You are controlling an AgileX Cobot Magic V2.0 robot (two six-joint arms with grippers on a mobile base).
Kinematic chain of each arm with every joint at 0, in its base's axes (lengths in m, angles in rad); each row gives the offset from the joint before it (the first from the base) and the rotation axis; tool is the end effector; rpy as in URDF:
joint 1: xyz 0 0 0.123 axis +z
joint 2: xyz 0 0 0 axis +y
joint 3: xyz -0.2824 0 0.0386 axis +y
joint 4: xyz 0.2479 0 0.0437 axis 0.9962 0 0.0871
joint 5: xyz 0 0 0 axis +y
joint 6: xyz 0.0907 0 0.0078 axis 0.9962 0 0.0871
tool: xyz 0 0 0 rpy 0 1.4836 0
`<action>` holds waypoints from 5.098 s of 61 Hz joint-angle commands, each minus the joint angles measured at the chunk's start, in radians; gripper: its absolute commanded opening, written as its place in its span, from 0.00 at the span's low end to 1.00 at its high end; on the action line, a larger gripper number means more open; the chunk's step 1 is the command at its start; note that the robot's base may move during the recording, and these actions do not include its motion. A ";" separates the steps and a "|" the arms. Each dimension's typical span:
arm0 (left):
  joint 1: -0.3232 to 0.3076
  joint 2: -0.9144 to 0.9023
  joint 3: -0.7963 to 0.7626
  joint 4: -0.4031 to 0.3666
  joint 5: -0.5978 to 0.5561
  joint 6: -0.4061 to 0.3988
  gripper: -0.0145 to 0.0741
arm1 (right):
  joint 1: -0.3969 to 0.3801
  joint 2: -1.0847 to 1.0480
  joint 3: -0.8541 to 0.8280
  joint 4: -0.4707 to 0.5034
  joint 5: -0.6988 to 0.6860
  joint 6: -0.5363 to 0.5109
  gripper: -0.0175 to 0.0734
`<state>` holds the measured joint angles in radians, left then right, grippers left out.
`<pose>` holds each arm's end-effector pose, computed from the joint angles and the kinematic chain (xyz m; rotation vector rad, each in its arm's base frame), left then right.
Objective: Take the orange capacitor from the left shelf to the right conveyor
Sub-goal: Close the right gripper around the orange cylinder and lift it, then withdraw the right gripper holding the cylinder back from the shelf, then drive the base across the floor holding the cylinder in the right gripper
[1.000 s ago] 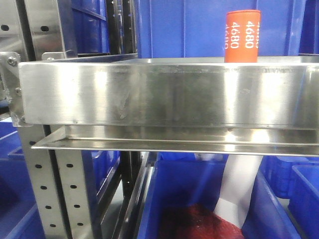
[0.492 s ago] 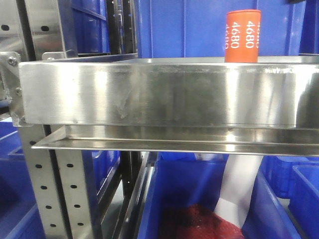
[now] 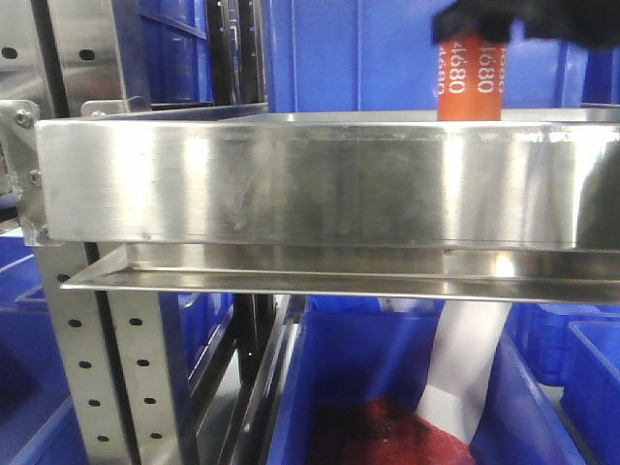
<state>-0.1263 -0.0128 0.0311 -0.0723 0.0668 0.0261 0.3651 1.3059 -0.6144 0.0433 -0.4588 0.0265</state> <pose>0.0563 -0.0076 0.1972 0.0668 1.5688 -0.1392 0.2549 0.0956 0.2679 -0.2436 1.7087 0.3022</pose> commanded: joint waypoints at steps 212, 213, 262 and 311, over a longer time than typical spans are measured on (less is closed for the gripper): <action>0.000 -0.012 -0.004 -0.002 -0.091 -0.002 0.02 | -0.246 -1.310 0.231 0.000 0.806 -0.001 0.29; 0.000 -0.012 -0.004 -0.002 -0.091 -0.002 0.02 | -0.246 -1.310 0.231 0.000 0.806 -0.001 0.29; 0.000 -0.012 -0.004 -0.002 -0.091 -0.002 0.02 | -0.246 -1.310 0.231 0.000 0.806 -0.001 0.29; 0.000 -0.012 -0.004 -0.002 -0.091 -0.002 0.02 | -0.246 -1.310 0.231 0.000 0.806 -0.001 0.29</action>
<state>-0.1263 -0.0128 0.0311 -0.0723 0.0668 0.0261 0.1259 -0.0121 -0.3544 0.0438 0.4495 0.0283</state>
